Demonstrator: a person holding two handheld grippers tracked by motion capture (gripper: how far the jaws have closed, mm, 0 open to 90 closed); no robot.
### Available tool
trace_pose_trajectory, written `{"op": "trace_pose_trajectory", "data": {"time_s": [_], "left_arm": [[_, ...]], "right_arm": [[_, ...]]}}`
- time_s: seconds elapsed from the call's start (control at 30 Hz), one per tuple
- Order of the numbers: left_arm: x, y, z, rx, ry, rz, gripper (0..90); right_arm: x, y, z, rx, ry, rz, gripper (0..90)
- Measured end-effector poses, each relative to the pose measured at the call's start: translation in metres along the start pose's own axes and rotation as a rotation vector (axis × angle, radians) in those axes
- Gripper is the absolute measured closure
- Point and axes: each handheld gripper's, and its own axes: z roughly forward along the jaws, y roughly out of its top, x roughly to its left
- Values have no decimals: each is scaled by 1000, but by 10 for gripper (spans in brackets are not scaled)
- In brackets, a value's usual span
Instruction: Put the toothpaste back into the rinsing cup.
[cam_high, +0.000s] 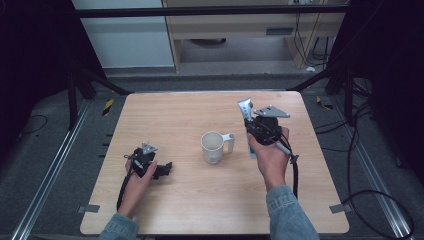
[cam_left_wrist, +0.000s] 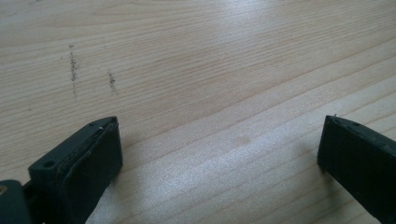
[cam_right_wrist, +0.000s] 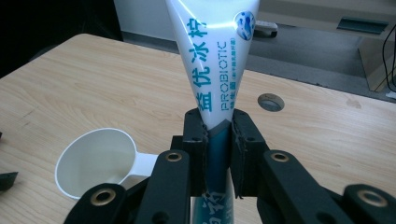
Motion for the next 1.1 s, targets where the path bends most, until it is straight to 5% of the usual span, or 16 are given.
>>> {"op": "trace_pose_trajectory", "data": {"time_s": [1.1], "left_arm": [[0, 0, 0, -3, 0, -3, 0]], "right_arm": [[16, 11, -16, -128, -51, 10, 784]]}}
